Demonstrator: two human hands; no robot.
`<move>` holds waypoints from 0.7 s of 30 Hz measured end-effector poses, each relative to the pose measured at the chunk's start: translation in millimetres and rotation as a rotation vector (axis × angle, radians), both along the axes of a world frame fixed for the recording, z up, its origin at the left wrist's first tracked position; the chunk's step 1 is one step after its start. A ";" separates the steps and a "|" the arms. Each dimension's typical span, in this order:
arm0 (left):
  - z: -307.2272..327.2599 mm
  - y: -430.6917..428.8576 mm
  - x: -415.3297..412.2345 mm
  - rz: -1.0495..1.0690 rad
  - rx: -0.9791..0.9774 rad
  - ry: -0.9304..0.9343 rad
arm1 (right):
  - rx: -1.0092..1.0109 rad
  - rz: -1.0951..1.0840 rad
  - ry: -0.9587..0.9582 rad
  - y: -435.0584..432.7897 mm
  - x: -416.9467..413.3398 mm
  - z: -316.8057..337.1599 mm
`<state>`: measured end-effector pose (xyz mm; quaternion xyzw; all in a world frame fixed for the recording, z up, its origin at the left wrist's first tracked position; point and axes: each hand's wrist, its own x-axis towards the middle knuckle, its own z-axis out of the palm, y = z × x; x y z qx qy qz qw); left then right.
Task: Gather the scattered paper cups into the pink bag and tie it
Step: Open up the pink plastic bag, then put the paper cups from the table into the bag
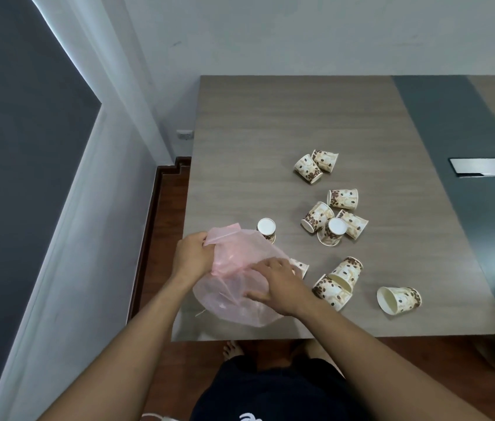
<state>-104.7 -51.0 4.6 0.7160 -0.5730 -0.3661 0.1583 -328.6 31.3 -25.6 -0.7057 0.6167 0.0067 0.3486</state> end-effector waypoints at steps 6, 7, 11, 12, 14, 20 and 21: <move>-0.6 9.1 -17.0 0.116 0.142 0.250 | -0.068 -0.036 -0.200 1.7 30.8 1.4; 1.2 8.0 -16.5 0.153 0.144 0.294 | -0.012 -0.024 -0.123 2.7 32.4 -2.4; 3.0 0.2 -3.1 0.259 0.101 0.306 | 0.231 0.066 0.160 8.2 23.4 -22.4; 1.0 0.1 1.8 0.261 0.076 0.268 | 0.242 0.099 0.189 8.6 19.8 -25.6; -4.5 4.0 12.0 0.237 0.027 0.197 | 0.189 0.132 0.134 8.1 12.3 -28.5; -20.3 20.6 30.9 0.141 -0.050 0.152 | -0.285 -0.443 -0.227 -10.7 -18.7 -29.8; -21.2 22.7 31.8 0.136 -0.056 0.163 | -0.326 -0.610 -0.218 -15.8 -24.3 -30.8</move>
